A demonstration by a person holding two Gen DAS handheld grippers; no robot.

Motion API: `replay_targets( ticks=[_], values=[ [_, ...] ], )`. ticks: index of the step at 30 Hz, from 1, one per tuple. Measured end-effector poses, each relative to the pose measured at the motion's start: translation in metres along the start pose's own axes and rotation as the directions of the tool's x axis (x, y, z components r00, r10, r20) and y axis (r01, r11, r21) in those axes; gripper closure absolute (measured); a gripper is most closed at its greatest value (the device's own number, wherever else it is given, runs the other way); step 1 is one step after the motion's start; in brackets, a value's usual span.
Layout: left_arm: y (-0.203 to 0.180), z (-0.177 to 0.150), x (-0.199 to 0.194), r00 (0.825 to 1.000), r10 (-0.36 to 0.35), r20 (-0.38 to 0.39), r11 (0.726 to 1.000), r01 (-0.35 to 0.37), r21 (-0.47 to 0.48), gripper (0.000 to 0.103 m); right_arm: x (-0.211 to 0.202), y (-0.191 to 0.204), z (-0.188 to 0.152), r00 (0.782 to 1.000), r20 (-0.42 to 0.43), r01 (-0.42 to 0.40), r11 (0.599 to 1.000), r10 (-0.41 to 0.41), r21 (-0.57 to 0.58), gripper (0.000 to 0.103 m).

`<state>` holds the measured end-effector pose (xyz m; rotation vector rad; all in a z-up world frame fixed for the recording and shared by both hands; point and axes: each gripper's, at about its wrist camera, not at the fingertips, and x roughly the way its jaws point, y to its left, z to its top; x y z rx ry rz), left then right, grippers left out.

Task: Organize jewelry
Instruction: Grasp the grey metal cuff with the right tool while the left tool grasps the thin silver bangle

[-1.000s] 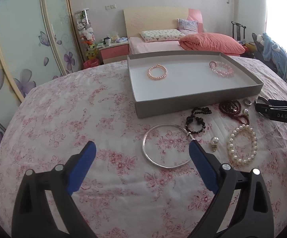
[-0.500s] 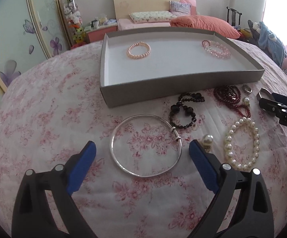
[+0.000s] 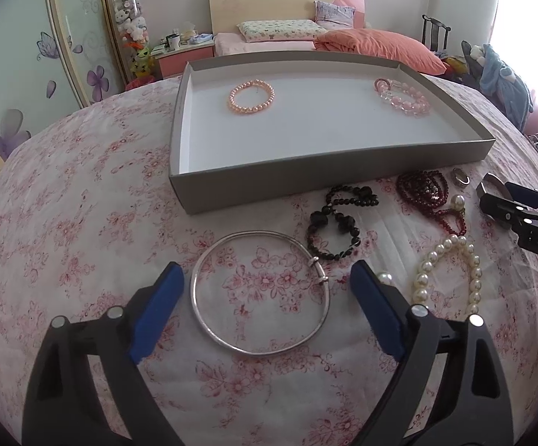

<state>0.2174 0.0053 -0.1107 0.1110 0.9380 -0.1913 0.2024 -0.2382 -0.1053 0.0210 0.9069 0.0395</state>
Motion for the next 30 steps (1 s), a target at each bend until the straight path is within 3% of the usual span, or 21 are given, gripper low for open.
replay_targets(
  ticks=[3,12,15,30],
  values=[
    [-0.004,0.002,-0.001,1.000,-0.006,0.011,1.000,0.006,0.011,0.031,0.000,0.001,0.000,1.000,0.000,0.001,1.000,-0.001,-0.001,0.033],
    [-0.007,0.001,-0.001,1.000,0.000,0.017,1.000,0.000,0.016,0.030,0.003,0.003,0.002,1.000,-0.002,-0.001,1.000,0.001,-0.008,0.028],
    [-0.006,0.002,-0.001,1.000,0.003,0.015,1.000,-0.003,0.012,0.029,0.003,0.003,0.002,1.000,0.004,-0.007,1.000,0.007,-0.012,0.035],
    [0.008,-0.008,-0.011,0.998,0.056,0.025,0.998,-0.055,-0.029,0.032,-0.004,0.003,-0.005,1.000,0.013,-0.015,1.000,0.015,0.000,0.036]
  ],
)
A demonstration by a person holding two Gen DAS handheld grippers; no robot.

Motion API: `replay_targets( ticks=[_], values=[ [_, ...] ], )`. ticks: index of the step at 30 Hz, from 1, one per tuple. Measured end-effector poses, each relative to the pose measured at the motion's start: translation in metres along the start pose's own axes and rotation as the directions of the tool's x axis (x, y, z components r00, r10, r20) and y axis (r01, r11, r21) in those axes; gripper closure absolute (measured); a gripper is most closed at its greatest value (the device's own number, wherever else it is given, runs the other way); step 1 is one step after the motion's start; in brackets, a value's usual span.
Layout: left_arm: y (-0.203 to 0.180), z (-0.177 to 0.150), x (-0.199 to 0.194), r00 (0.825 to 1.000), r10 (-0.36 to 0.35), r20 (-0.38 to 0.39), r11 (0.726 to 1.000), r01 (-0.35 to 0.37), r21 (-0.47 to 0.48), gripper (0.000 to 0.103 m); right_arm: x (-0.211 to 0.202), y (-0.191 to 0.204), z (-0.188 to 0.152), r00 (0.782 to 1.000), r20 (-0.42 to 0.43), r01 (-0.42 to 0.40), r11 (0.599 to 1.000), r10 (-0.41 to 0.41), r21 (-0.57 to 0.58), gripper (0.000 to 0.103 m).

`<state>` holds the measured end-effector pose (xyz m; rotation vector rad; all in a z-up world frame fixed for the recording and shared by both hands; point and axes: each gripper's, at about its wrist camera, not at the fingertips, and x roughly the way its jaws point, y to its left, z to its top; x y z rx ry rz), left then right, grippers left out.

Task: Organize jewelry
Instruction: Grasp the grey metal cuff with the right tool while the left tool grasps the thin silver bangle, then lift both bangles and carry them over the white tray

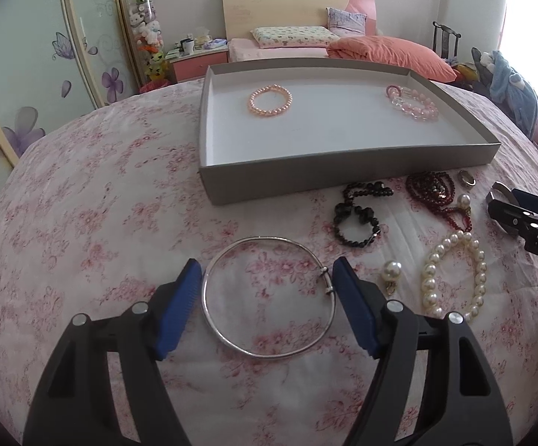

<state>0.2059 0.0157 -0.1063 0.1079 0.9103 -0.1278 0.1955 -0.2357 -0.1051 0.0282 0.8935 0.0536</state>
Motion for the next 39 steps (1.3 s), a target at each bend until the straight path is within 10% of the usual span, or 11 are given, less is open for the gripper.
replay_targets(
  ticks=[39],
  values=[
    [0.007,-0.016,-0.018,1.000,0.011,0.025,0.998,-0.010,-0.065,0.032,-0.023,0.000,-0.012,0.999,0.047,-0.023,1.000,0.022,0.017,0.036]
  ],
)
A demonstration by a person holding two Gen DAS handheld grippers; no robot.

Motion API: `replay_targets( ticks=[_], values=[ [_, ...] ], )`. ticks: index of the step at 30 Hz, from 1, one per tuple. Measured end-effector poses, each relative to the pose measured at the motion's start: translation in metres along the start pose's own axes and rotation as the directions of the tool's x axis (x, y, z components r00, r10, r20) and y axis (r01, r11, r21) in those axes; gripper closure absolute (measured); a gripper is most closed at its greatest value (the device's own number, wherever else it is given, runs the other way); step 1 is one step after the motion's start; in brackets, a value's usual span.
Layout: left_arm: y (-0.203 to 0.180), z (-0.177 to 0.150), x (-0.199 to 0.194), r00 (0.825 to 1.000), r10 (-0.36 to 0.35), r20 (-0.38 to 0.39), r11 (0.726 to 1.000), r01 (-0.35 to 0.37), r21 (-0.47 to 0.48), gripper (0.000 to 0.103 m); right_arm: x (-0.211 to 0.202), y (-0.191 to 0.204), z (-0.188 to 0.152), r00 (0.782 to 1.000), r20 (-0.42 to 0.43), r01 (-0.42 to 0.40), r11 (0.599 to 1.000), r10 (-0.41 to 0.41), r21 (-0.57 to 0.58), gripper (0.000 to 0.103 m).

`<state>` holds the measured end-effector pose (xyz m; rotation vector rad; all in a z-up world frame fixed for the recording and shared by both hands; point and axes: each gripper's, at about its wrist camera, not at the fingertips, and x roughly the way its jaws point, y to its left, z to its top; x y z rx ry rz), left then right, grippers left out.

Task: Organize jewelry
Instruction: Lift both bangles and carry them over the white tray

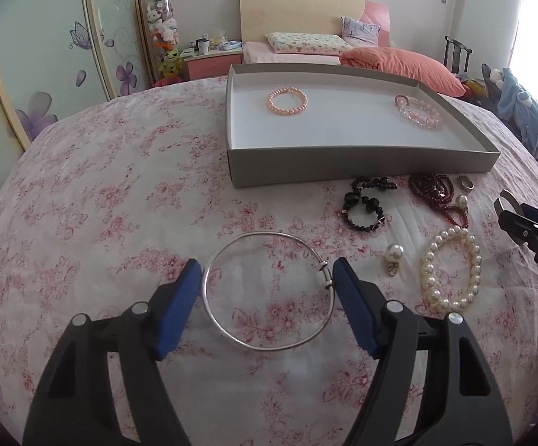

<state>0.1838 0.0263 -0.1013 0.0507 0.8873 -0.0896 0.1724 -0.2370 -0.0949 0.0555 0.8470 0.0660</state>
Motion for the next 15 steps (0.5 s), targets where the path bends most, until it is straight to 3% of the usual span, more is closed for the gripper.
replay_targets(
  ticks=[15],
  values=[
    [-0.003,0.002,-0.030,0.989,0.020,0.146,1.000,-0.019,-0.011,0.032,-0.025,0.010,0.007,0.991,0.129,-0.016,1.000,0.019,-0.021,0.036]
  ],
)
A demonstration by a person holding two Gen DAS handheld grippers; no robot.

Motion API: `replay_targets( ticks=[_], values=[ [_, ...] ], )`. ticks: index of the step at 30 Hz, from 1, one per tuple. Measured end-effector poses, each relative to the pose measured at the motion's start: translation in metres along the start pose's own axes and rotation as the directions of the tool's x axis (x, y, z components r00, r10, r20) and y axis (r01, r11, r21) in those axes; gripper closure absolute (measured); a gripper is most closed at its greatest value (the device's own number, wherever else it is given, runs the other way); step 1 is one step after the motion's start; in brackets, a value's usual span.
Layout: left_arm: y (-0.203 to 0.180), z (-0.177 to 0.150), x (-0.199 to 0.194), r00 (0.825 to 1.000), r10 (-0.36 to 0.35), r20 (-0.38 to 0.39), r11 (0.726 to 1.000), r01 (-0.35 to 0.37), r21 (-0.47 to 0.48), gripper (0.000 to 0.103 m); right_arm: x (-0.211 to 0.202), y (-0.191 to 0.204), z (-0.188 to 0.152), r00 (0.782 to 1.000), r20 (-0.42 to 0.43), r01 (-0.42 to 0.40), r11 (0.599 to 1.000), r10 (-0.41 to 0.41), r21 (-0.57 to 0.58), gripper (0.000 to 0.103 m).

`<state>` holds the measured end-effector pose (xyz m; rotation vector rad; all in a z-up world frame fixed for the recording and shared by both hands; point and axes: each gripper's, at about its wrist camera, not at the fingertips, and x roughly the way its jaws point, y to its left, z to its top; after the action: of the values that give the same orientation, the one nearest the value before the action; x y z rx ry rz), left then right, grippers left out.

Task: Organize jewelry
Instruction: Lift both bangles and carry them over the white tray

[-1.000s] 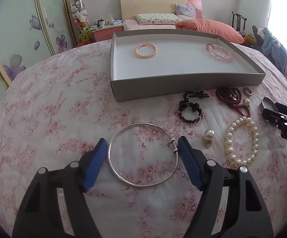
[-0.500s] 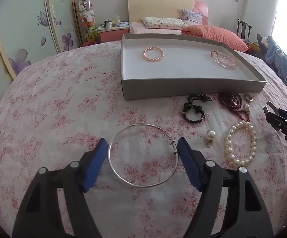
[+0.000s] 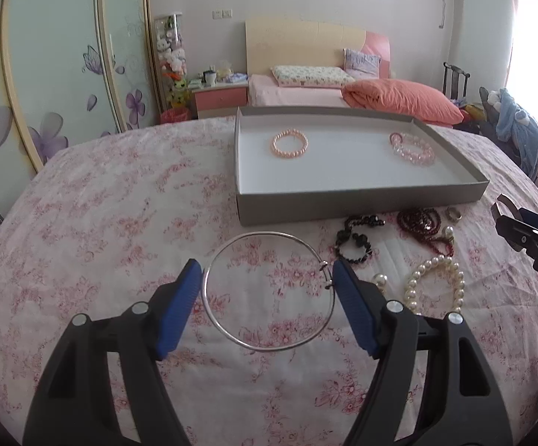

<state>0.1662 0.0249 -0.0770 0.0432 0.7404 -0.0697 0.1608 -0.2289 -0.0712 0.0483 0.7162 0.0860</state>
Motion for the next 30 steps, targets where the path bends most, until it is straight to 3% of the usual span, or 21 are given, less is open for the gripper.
replay_targets(
  ticks=[11,21,30],
  values=[
    [-0.013,0.008,-0.029,0.989,0.030,0.143,0.999,-0.034,0.025,0.032,-0.023,0.005,0.008,0.991,0.132,0.000,1.000,0.001,-0.004,0.036],
    [-0.027,0.017,-0.047,0.973,0.043,0.226,0.998,-0.052,0.035,0.032,-0.045,0.008,0.016,0.965,0.262,0.013,1.000,-0.009,-0.012,0.036],
    [-0.035,0.029,-0.059,0.955,0.049,0.293,0.998,-0.060,0.026,0.032,-0.058,0.010,0.019,0.944,0.329,0.017,1.000,-0.011,-0.015,0.036]
  ],
)
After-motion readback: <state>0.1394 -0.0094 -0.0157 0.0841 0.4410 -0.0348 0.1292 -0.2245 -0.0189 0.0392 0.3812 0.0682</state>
